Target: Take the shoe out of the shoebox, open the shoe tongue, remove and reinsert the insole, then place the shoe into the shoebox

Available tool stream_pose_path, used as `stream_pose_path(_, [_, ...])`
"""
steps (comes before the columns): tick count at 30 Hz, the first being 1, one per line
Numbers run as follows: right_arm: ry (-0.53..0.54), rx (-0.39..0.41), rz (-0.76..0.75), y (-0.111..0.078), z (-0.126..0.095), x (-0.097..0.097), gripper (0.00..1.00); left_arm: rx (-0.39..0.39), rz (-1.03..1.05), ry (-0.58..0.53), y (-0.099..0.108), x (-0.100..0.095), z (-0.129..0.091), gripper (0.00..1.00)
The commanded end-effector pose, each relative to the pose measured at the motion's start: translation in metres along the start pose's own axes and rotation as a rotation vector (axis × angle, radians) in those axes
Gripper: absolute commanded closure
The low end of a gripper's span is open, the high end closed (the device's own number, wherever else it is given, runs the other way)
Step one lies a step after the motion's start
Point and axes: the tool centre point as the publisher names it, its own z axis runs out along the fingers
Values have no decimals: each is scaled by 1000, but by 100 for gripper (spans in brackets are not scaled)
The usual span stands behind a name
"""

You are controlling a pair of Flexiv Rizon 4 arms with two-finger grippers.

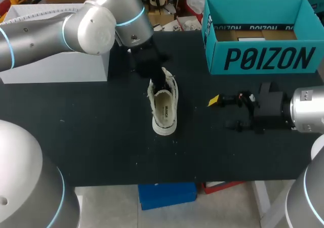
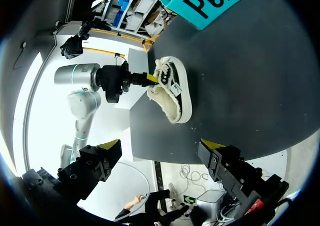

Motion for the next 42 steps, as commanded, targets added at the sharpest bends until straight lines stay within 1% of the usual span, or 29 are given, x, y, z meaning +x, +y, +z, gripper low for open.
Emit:
stream_pose_path(1, [-1,0,1,0,0,0,0,15,7,7,-7,0,10,100])
stream_pose_path(5, [-1,0,1,0,0,0,0,31,9,15,-15,5,15,100])
stream_pose_path(7, [-1,0,1,0,0,0,0,37,8,17,-15,8,18,100])
stream_pose_path(9, [-1,0,1,0,0,0,0,41,7,17,-22,9,13,100])
stream_pose_path(11, [-1,0,1,0,0,0,0,41,10,12,-21,9,7,100])
stream_pose_path(15, [-1,0,1,0,0,0,0,38,24,5,-31,9,-23,100])
stream_pose_path(17, [-1,0,1,0,0,0,0,40,31,29,-36,11,-40,100])
stream_pose_path(19, [-1,0,1,0,0,0,0,39,29,44,-35,15,-55,100])
stream_pose_path(21, [-1,0,1,0,0,0,0,21,28,54,-40,18,-73,100])
stream_pose_path(22, [-1,0,1,0,0,0,0,17,22,54,-39,21,-79,100])
stream_pose_path(26, [-1,0,1,0,0,0,0,-5,-17,54,-37,39,-102,100])
stream_pose_path(31, [-1,0,1,0,0,0,0,-36,-82,42,-36,68,-120,100])
stream_pose_path(33, [-1,0,1,0,0,0,0,-46,-113,38,-36,80,-126,100])
stream_pose_path(38, [-1,0,1,0,0,0,0,-65,-186,43,-28,111,-135,100])
stream_pose_path(42, [-1,0,1,0,0,0,0,-69,-236,54,-24,132,-141,100])
